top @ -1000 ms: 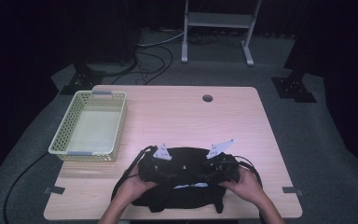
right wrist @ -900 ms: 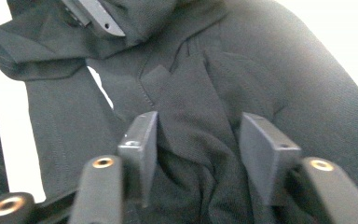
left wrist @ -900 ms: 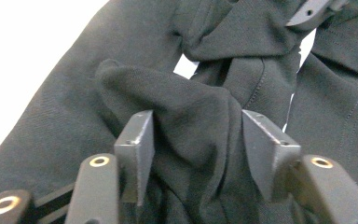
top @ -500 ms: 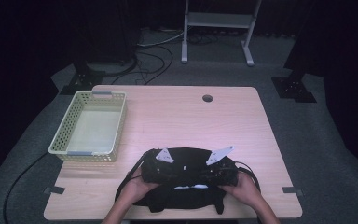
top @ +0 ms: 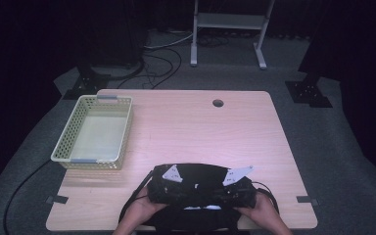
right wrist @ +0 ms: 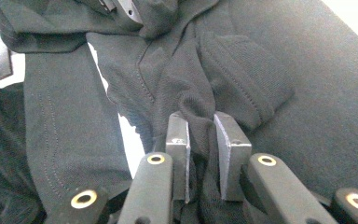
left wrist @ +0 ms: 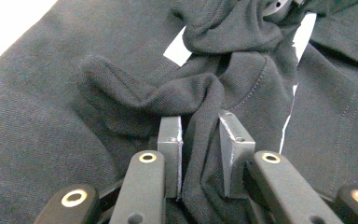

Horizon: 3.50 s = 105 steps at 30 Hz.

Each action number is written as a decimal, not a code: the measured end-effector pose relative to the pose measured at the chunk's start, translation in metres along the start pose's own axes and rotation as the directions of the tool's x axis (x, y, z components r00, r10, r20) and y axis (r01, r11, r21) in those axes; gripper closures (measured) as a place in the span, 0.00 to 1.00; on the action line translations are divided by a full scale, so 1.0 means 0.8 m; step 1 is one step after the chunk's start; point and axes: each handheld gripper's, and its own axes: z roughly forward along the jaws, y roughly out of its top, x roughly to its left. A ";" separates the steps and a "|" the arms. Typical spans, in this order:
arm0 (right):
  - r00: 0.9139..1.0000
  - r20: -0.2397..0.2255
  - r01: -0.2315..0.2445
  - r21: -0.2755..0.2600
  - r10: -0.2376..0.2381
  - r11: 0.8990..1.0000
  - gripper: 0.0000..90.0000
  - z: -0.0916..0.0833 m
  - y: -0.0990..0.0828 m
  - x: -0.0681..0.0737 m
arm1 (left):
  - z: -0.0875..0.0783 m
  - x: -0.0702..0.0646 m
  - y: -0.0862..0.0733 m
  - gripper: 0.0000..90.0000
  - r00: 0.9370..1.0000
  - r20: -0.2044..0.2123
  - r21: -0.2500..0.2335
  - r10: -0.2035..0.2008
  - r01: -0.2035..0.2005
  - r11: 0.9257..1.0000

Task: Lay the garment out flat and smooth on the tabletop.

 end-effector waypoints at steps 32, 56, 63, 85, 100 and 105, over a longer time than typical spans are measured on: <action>0.995 -0.098 0.001 -0.064 -0.007 0.998 0.90 -0.052 0.014 0.002 | -0.040 -0.004 0.042 0.92 0.988 0.065 -0.006 0.141 -0.141 0.990; 0.891 0.411 -0.158 -0.117 0.192 0.981 0.63 -0.068 0.193 -0.230 | -0.053 0.216 0.224 0.49 0.955 -0.282 -0.248 -0.088 0.016 0.969; 0.905 0.372 -0.194 -0.071 0.207 0.978 0.62 -0.049 0.160 -0.209 | -0.036 0.194 0.196 0.44 0.965 -0.247 -0.218 -0.089 0.034 0.975; 0.909 0.344 -0.242 -0.022 0.235 0.970 0.50 -0.024 0.107 -0.162 | 0.001 0.146 0.131 0.25 0.962 -0.246 -0.111 -0.118 0.093 0.989; 0.896 0.360 -0.291 0.037 0.259 0.956 0.45 0.017 0.068 -0.153 | 0.037 0.144 0.096 0.22 0.958 -0.258 -0.003 -0.124 0.128 0.992; 0.891 0.363 -0.304 0.027 0.274 0.952 0.45 0.026 0.058 -0.155 | 0.047 0.146 0.084 0.21 0.960 -0.250 0.022 -0.128 0.138 0.990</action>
